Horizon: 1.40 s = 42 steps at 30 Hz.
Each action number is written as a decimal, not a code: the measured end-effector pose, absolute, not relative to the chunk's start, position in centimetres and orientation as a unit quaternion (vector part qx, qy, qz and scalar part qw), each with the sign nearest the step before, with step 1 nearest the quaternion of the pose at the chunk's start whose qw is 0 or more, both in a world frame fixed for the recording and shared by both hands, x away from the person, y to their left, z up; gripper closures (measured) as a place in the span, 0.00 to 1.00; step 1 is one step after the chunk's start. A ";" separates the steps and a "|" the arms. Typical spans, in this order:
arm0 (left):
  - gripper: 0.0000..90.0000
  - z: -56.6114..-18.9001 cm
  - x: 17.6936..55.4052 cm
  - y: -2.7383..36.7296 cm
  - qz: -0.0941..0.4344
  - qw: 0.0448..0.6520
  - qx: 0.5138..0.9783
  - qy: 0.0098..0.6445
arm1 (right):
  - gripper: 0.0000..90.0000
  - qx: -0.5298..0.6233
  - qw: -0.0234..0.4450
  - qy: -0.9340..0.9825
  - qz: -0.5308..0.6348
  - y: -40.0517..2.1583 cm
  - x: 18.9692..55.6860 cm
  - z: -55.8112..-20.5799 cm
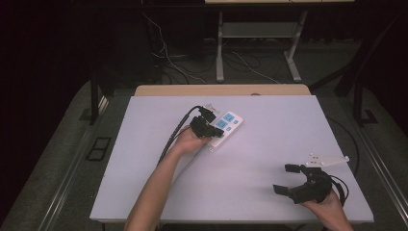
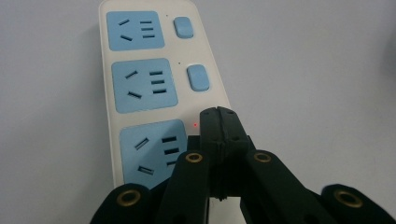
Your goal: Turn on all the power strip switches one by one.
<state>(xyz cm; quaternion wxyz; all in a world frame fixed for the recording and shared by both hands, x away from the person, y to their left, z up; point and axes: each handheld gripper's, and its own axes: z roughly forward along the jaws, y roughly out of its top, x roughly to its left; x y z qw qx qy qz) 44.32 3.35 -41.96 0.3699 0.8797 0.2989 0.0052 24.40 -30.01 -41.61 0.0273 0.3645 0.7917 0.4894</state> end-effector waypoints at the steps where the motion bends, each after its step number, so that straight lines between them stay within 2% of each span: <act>1: 1.00 -42.0 44.4 3.4 0.003 0.370 0.879 0.301 | 0.00 0.365 0.028 0.791 0.490 -30.0 24.4 -41.6; 12: 1.00 -41.8 43.8 3.2 0.016 0.356 0.893 0.275 | 0.00 0.366 0.029 0.791 0.490 -30.2 24.4 -41.6; 20: 0.99 -41.9 43.9 3.3 0.008 0.360 0.888 0.285 | 0.00 0.367 0.029 0.790 0.490 -30.2 24.5 -41.7; 29: 0.99 -41.7 43.9 3.5 0.025 0.366 0.888 0.278 | 0.00 0.368 0.027 0.790 0.490 -30.3 24.6 -41.7; 42: 0.99 -39.8 44.5 3.2 0.031 0.367 0.889 0.272 | 0.00 0.369 0.026 0.789 0.491 -30.4 24.6 -41.7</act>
